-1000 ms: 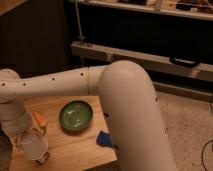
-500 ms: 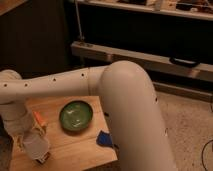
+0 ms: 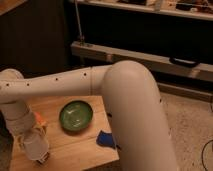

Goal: Place the ceramic cup over the eraser

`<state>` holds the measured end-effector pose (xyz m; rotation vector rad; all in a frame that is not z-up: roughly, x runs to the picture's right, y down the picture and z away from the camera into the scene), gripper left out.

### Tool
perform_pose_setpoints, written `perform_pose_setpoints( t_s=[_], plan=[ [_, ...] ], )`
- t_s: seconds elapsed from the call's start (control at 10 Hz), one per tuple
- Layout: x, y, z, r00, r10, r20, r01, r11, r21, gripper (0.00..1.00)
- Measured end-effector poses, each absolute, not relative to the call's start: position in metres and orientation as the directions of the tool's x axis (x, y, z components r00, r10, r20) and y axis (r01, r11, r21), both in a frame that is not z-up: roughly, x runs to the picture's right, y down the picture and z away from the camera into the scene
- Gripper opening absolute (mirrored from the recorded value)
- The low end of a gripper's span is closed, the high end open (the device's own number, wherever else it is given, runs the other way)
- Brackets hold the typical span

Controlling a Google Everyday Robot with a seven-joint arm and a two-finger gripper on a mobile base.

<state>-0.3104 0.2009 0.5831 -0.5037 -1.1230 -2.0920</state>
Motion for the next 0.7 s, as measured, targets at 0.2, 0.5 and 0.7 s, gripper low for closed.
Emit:
perform_pose_setpoints(
  t_s=[0.2, 0.5, 0.7],
  plan=[
    [-0.3078, 0.2012, 0.5798, -0.692, -0.395, 0.604, 0.722, -0.398, 0.566, 0.8],
    [-0.3076, 0.201, 0.5799, -0.691, -0.396, 0.605, 0.722, -0.398, 0.566, 0.8],
    [-0.3076, 0.201, 0.5799, -0.691, -0.395, 0.605, 0.722, -0.398, 0.566, 0.8]
  ],
)
